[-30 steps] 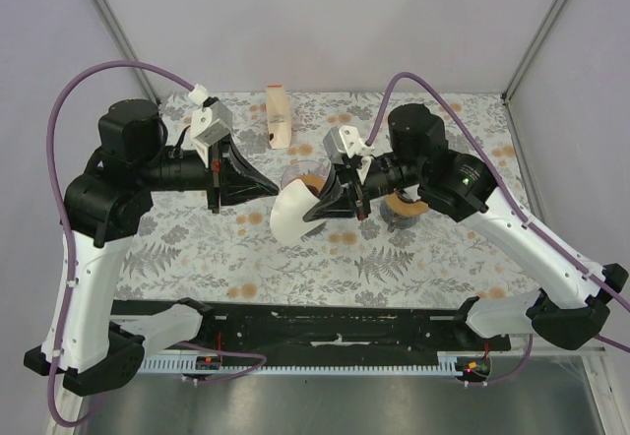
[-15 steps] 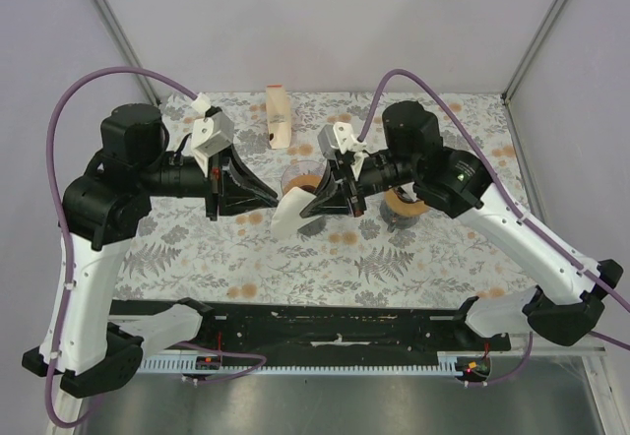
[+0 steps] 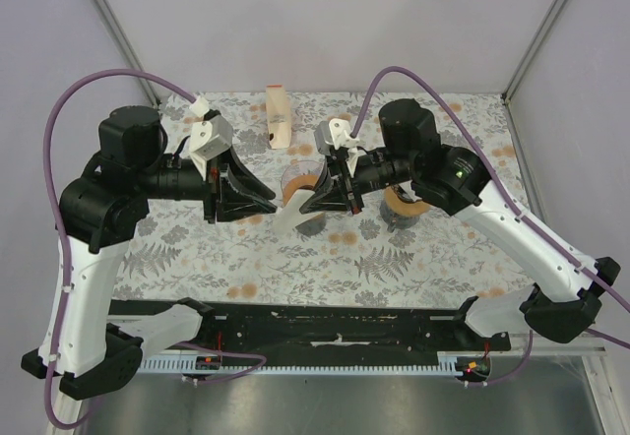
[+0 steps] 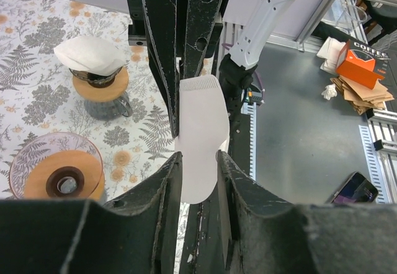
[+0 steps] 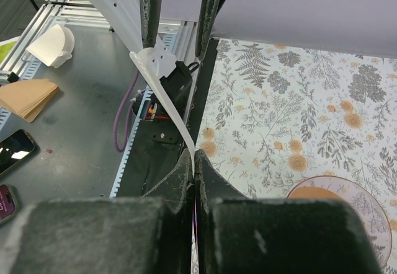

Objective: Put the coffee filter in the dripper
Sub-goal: Place the coffee filter in the coffee dripper.

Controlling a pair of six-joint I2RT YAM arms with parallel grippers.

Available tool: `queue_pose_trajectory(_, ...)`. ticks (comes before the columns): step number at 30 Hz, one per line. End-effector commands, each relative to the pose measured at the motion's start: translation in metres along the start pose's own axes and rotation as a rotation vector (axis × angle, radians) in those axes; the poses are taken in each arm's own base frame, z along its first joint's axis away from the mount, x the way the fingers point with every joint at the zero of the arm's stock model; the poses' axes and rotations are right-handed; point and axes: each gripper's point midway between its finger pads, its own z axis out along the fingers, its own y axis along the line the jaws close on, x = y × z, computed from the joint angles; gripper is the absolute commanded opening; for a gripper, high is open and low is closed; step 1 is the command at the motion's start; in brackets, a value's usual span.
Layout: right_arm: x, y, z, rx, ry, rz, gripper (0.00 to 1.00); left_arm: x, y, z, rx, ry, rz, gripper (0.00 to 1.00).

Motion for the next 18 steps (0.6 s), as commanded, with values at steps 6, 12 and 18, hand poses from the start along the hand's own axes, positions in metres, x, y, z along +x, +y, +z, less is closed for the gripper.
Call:
queue_pose_trajectory(6,-0.012,0.0,-0.004,0.017,-0.011,-0.033,0.0,-0.01,-0.006,-0.01,-0.023,0.0,0.13,0.45)
queue_pose_trajectory(12,-0.011,0.002,-0.004,0.008,-0.008,-0.035,0.0,-0.006,0.009,-0.012,-0.092,0.042,0.159,0.45)
queue_pose_trajectory(18,-0.01,0.002,-0.005,0.007,-0.005,-0.036,0.0,-0.003,0.032,-0.012,-0.173,0.081,0.177,0.41)
